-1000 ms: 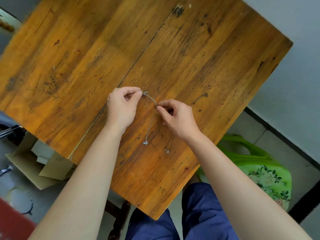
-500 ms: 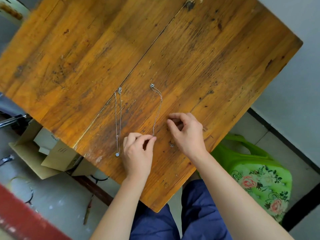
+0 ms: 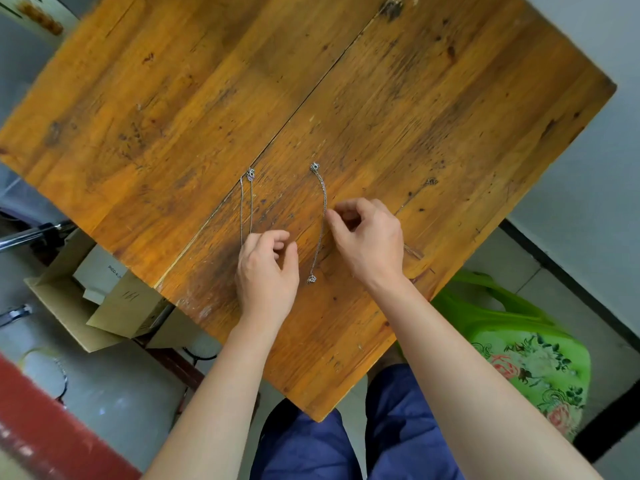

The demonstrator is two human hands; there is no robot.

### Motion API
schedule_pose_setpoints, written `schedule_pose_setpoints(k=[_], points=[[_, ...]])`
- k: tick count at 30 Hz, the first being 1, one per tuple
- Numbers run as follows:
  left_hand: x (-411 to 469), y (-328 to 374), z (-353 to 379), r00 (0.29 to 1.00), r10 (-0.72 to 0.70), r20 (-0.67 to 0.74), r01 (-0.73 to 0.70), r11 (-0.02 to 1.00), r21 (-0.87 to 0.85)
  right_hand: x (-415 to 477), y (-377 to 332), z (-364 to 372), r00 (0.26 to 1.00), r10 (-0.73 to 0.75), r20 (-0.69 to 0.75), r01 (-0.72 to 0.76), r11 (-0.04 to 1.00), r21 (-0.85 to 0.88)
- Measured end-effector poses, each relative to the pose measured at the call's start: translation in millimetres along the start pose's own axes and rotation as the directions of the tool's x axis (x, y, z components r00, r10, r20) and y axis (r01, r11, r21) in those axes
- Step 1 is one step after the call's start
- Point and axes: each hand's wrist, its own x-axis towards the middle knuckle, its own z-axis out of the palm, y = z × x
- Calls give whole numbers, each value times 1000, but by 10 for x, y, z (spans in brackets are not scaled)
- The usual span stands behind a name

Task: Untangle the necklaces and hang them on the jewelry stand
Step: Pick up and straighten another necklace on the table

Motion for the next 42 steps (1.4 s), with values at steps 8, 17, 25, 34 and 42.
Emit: schedule_pose_setpoints(k=[8,17,25,34,42], points=[[334,58,22,1000,-20,21,19,999,34,374,-202,27,999,-46,-26,44,997,-70],[374,65,-12,999,-40,34,41,999,-2,477,-187,-1,986,-164,31,166,981,-103],[774,327,3,988,152,14,-152,988,23,404,-90,-6,989,-146,-22,147,989,13],[1078,419,82,946,312,85,-321,937,136,429,-52,-2,990,-141,8,141,989,44],[1203,555,8,923,262,281,-294,953,76,487,-85,-28,991,-125,49,125,992,1]])
